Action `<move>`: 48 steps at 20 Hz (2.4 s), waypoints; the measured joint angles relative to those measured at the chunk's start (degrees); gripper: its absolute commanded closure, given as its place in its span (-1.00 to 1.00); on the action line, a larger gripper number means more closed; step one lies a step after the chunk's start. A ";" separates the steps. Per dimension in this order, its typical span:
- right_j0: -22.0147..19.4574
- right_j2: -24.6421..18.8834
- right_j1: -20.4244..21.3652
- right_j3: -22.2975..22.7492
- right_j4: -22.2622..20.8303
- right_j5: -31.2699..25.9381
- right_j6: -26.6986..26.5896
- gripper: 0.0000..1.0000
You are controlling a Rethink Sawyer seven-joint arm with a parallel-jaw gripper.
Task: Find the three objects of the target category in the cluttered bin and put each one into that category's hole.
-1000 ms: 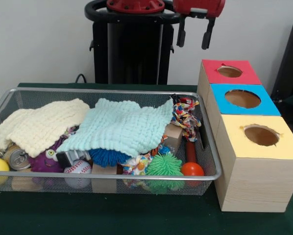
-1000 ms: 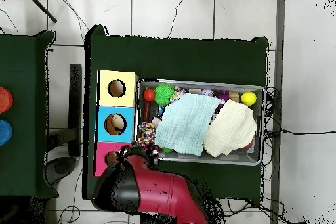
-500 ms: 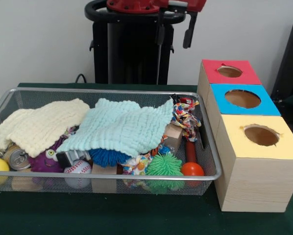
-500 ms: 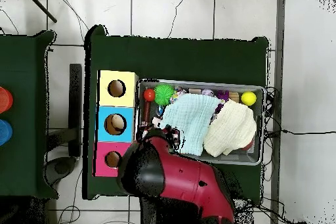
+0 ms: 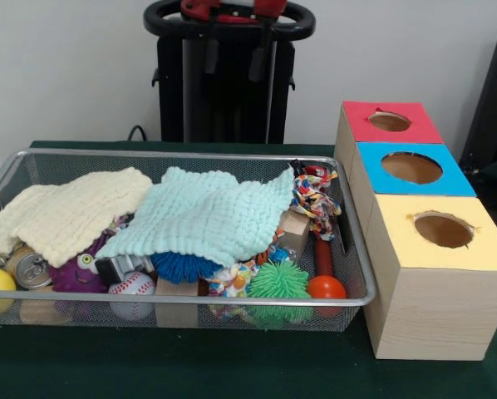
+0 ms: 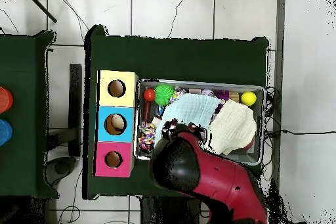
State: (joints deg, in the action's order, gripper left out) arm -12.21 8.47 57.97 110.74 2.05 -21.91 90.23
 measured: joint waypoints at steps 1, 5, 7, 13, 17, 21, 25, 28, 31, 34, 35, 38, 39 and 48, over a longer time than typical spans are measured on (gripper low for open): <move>-1.00 -0.14 -0.17 0.00 0.00 -0.01 0.00 -1.00; -4.98 -1.11 -1.63 -0.07 0.00 0.00 0.00 -1.00; -6.84 -1.85 -3.15 -0.26 0.01 0.01 0.00 -1.00; -8.69 -3.17 -6.48 -0.60 0.02 0.01 0.00 -1.00; -8.65 -3.71 -7.31 -0.61 0.02 0.01 0.00 -1.00; -8.27 -3.74 -7.19 -0.61 0.02 0.01 0.00 -1.00; -6.78 -2.99 -6.62 -0.62 0.04 0.01 0.00 -1.00; -4.72 -1.51 -6.17 -0.61 0.02 0.01 0.00 -1.00; -3.19 -0.37 -5.68 -0.61 0.02 0.01 0.00 -1.00; -2.03 0.53 -5.19 -0.60 0.02 0.01 0.00 -1.00; -1.82 0.76 -5.16 -0.60 0.03 0.02 0.00 -1.00; -1.26 1.48 -5.09 -0.60 0.11 0.14 0.02 -1.00; -1.09 1.74 -5.11 -0.60 0.17 0.25 0.04 -1.00; -0.54 3.28 -5.83 -0.60 1.44 1.32 0.13 -1.00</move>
State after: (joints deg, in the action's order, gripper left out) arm -12.75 11.76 52.14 110.14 3.49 -20.59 90.36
